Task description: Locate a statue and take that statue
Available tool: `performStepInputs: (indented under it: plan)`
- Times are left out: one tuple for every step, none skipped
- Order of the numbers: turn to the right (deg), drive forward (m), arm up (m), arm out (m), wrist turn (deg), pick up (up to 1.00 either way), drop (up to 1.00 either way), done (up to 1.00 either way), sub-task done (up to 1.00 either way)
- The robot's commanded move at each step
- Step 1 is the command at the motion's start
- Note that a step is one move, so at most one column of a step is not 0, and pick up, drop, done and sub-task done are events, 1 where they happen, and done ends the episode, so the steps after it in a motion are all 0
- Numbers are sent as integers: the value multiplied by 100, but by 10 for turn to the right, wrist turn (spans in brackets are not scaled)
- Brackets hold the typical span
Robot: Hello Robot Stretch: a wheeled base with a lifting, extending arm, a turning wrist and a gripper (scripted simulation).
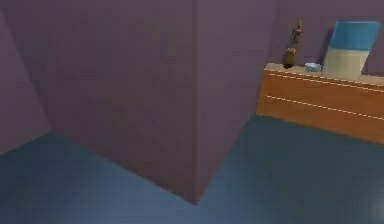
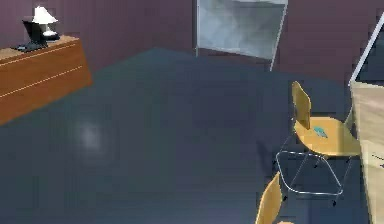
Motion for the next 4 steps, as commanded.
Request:
performStepInputs:
  plan:
    - [-330, 0, 0, 0, 0, 0, 0, 0, 0]
    - [0, 10, 0, 0, 0, 0, 0, 0, 0]
    - [450, 0, 0, 0, 0, 0, 0, 0, 0]
    - [420, 0, 0, 0, 0, 0, 0, 0, 0]
